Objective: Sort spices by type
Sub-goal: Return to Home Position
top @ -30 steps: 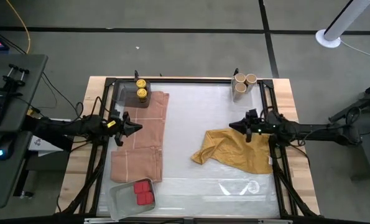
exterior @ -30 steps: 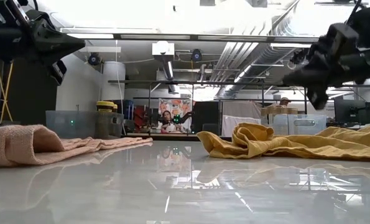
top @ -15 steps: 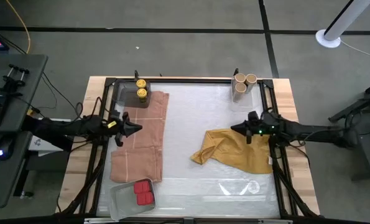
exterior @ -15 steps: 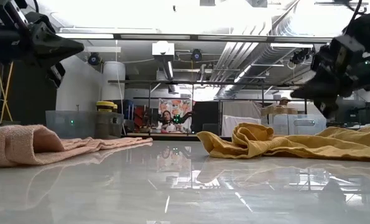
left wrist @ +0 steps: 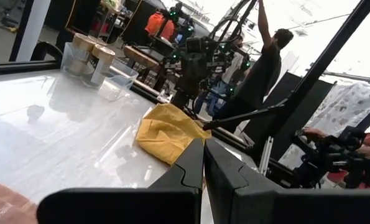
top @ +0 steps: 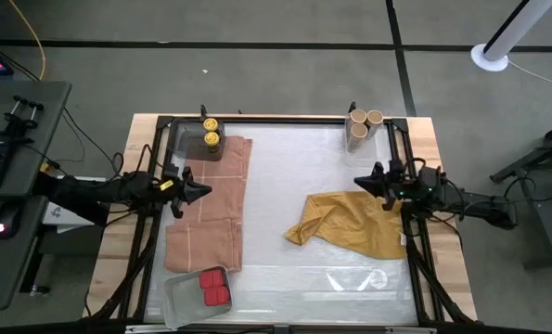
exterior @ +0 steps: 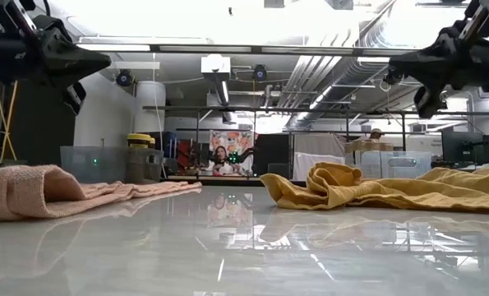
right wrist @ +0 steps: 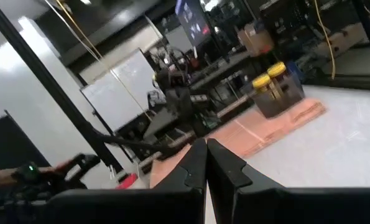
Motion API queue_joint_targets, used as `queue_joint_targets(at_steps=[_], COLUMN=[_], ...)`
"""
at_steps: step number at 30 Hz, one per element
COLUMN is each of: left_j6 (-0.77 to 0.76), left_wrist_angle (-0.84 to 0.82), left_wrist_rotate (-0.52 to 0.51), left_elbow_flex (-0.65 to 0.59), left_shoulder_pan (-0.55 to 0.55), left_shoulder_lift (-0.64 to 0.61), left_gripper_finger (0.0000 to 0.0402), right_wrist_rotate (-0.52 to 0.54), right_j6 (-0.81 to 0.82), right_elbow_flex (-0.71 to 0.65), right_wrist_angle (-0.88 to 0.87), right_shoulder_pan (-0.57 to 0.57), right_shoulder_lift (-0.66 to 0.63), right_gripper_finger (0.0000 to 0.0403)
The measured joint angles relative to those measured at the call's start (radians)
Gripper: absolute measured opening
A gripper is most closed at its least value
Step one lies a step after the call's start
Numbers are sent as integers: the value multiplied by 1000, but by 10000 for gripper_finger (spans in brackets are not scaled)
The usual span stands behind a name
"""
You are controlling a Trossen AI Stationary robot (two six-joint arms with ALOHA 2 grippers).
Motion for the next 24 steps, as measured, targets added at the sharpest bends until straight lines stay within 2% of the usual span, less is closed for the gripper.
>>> queue_joint_targets(at_steps=[24], left_j6=[0], left_wrist_angle=[-1], left_wrist_rotate=[0], left_elbow_flex=[0], left_shoulder_pan=[0], left_shoulder_lift=[0], left_gripper_finger=[0], right_wrist_rotate=[-4], right_j6=[0], right_elbow_flex=[0], right_wrist_angle=[-101], right_shoulder_pan=[9], right_shoulder_lift=[27], right_gripper_finger=[1])
